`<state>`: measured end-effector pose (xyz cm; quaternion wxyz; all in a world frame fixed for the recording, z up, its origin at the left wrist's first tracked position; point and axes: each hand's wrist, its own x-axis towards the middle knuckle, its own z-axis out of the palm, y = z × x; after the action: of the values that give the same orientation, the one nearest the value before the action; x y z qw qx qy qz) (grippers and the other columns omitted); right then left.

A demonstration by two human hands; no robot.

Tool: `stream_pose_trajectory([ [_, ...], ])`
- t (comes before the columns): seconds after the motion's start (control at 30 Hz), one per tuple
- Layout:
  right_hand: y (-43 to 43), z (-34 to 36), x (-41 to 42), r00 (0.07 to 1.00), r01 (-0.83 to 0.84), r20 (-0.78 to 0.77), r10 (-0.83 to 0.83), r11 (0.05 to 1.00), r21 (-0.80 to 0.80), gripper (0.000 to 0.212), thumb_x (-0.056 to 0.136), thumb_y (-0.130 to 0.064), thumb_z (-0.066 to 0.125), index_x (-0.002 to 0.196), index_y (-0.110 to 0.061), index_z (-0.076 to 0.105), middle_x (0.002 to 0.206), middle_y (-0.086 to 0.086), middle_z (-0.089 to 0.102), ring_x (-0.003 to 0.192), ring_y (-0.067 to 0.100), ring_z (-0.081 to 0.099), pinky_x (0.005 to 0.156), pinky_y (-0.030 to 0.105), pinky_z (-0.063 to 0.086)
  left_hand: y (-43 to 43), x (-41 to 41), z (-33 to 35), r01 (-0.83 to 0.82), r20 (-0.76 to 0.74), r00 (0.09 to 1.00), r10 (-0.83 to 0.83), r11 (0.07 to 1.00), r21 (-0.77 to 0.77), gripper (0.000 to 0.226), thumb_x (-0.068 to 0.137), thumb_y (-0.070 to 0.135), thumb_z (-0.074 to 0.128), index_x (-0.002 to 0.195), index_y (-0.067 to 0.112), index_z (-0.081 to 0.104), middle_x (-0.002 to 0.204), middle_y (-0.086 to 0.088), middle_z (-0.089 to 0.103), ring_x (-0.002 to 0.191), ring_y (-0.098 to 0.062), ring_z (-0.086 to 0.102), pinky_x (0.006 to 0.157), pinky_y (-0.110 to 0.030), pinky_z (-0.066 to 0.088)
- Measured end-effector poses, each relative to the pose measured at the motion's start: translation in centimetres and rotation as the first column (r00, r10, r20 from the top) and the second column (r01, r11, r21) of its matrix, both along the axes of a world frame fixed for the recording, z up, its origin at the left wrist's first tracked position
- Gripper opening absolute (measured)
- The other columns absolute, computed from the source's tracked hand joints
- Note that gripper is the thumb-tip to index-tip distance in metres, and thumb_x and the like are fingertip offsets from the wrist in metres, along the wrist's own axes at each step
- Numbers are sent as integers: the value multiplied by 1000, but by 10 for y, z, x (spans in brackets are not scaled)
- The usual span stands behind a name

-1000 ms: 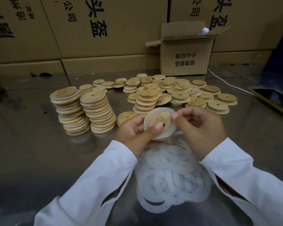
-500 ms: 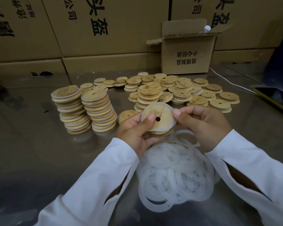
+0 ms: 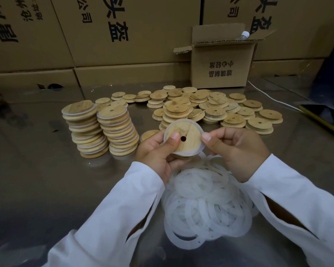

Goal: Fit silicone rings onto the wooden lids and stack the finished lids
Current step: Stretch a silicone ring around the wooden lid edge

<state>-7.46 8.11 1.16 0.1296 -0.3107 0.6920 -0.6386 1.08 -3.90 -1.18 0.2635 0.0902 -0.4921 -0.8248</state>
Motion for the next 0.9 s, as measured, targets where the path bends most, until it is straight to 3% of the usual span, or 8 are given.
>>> stream_pose_trajectory([
  [0.17,0,-3,5,991,12,-132,-11,1000,1,12,78,-16,68,67,-18,62,66,0,63,60,10,55,59,14,47,-3,3,2,-19,4,1000,19,1000,-10,28,67,17,58,93,7,64,79,-10,73,75,-22,71,58,-30,57],
  [0.27,-2,-6,7,986,23,-163,-20,1000,11,14,78,-16,68,66,-19,62,65,0,62,59,9,52,56,11,45,-4,5,2,-30,-5,1000,30,999,-11,29,67,17,58,94,7,64,81,-10,73,76,-23,71,58,-30,57],
  [0.47,-2,-14,7,995,25,-97,-31,998,-59,15,77,-13,69,65,-19,62,59,-6,62,53,0,52,54,9,44,0,6,-3,-42,-18,999,40,996,-84,23,70,17,58,90,10,66,80,-8,73,76,-21,71,59,-27,56],
  [0.63,-1,-20,6,998,44,-26,-48,991,-129,13,75,-14,70,65,-18,63,58,-10,66,58,5,58,57,13,49,3,3,-2,-45,-7,999,44,990,-134,28,68,17,59,93,8,64,79,-5,73,76,-20,70,58,-26,55],
  [0.73,-3,-23,7,997,70,-6,-72,988,-137,12,71,-25,71,66,-19,62,56,-10,64,59,7,56,57,16,48,4,4,-3,-40,5,999,41,989,-140,30,64,14,63,93,7,63,78,-5,72,76,-19,70,59,-26,56],
  [0.83,-5,-21,9,996,88,-16,-91,985,-146,30,60,-47,63,67,-19,59,55,-10,61,59,7,55,61,22,48,3,5,-2,-34,6,999,36,985,-169,32,59,12,70,89,8,64,77,-4,71,77,-20,69,62,-28,57],
  [0.9,-5,-22,11,996,78,-42,-84,988,-136,31,58,-51,64,69,-22,58,57,-14,61,58,4,55,60,19,48,2,5,-3,-54,13,998,57,982,-179,32,58,7,79,87,10,64,78,-4,71,78,-22,69,66,-33,59],
])
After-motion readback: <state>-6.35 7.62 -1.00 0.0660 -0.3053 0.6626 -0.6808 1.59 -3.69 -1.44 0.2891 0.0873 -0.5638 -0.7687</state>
